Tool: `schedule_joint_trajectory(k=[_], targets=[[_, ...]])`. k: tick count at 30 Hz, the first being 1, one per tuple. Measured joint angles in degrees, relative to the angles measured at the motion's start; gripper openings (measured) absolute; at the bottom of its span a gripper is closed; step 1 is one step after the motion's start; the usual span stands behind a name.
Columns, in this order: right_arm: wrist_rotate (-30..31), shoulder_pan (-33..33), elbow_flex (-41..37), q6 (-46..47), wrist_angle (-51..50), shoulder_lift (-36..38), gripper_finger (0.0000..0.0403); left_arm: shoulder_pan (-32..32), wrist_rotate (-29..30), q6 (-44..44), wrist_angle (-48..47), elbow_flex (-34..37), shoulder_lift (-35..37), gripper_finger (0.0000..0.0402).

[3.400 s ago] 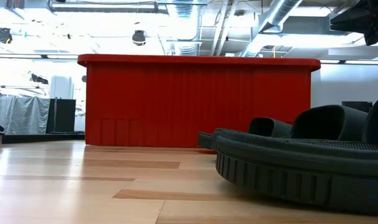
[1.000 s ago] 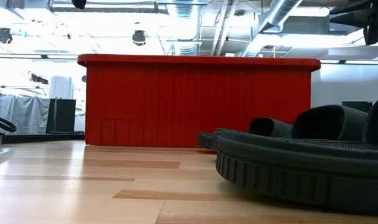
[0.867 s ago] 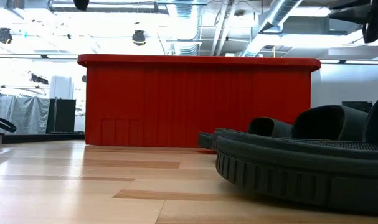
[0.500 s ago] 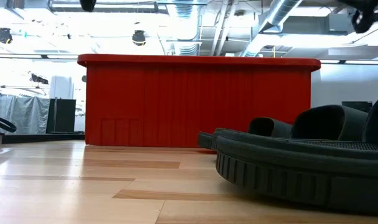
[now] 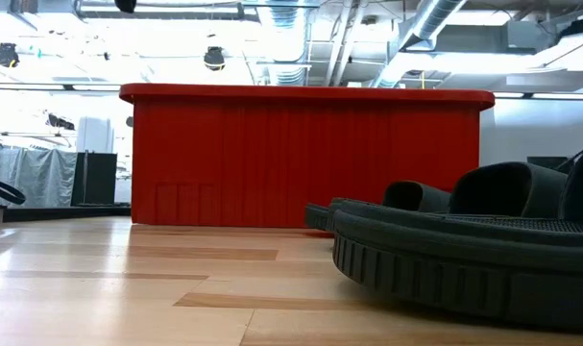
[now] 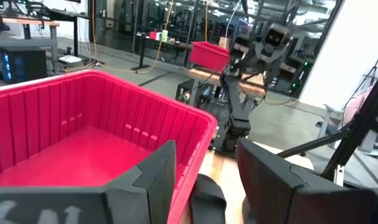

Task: Pick and place slides into bin
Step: Put the black slide into the red bin

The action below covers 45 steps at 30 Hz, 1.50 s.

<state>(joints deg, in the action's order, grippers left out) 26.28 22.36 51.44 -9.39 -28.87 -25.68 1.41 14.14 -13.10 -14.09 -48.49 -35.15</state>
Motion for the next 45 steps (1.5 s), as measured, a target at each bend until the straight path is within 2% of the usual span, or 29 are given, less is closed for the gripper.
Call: schedule_joint_trajectory(k=[5,12,17,26,37,45], targets=[[2.1,0.0,7.3,7.2,-12.9,-7.1,0.0091,0.0,0.1,0.0,-3.2,0.0,0.5,0.016],[2.3,0.0,10.6,29.4,-32.6,-14.8,0.0091,0.0,-2.5,1.3,-4.8,0.0,0.7,0.016],[2.1,0.1,10.6,46.0,-39.8,-18.0,0.0091,0.0,-6.5,2.5,-4.7,0.0,1.5,0.016],[-5.7,2.1,9.1,62.0,-44.6,-22.3,0.0091,0.0,-10.1,3.9,-4.8,0.0,2.5,0.016],[-19.5,8.6,9.1,63.6,-45.5,-35.4,0.0091,0.0,-10.9,5.0,-4.8,0.0,2.6,0.016],[-22.4,15.3,9.1,72.8,-39.4,-44.7,0.0091,0.0,-12.4,5.0,-4.8,0.0,2.6,0.016]])
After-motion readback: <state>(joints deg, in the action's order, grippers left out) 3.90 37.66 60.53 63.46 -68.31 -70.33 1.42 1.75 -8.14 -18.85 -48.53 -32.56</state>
